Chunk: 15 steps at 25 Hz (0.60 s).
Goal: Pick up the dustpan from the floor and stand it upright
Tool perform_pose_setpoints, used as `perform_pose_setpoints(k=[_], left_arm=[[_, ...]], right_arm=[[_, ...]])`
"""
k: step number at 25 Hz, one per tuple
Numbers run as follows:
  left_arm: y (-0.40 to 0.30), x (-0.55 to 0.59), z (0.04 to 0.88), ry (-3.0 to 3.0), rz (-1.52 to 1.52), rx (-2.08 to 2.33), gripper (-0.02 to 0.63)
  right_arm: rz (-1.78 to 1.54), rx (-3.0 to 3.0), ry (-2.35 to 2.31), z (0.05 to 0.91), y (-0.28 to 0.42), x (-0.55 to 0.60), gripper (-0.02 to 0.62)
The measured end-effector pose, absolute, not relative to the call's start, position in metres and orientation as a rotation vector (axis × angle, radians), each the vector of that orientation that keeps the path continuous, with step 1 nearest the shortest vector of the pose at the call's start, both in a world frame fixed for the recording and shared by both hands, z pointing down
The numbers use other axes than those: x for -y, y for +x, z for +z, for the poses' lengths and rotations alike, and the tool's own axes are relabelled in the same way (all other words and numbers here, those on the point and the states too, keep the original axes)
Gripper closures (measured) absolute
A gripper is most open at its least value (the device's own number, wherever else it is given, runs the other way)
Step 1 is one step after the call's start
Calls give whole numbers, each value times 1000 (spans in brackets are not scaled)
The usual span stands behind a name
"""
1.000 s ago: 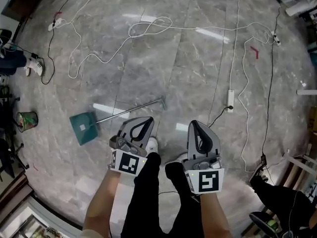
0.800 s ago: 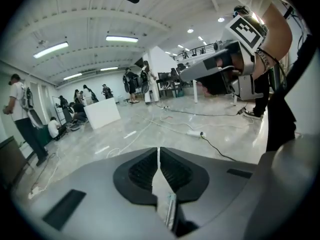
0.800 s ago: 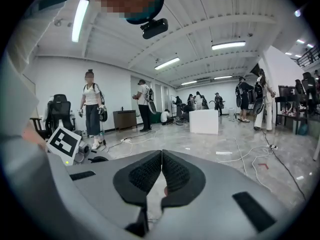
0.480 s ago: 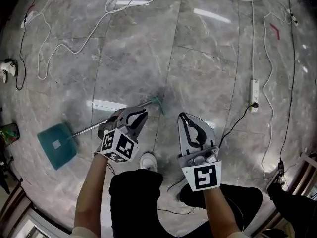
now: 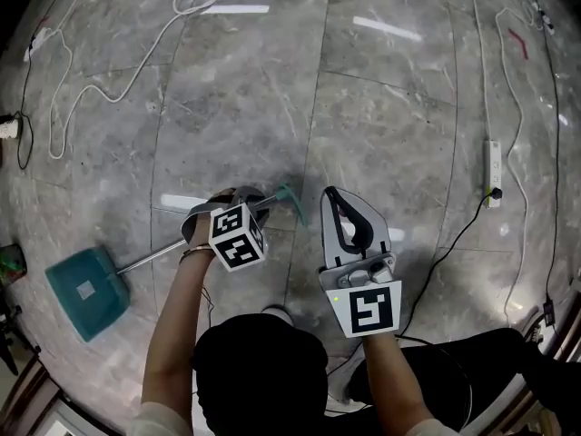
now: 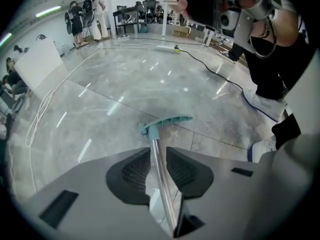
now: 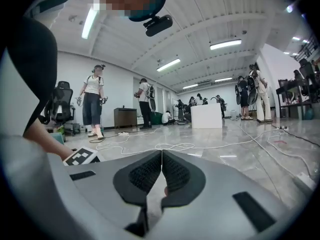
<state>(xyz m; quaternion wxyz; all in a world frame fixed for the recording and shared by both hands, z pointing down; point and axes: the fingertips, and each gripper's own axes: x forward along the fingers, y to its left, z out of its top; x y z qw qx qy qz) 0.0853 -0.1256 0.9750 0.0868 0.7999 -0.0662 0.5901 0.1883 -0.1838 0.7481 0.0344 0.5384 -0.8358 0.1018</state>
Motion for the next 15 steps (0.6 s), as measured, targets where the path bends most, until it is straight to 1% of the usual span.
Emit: perform_pose_setpoints(k=[6,15], left_arm=[[82,127,1007,2240,1856,151,518],[84,126,1022,2162,1870,172,518]], right_arm=[[323,2546,1620,758,184,168,577],[302,2557,1628,756,193,165,577]])
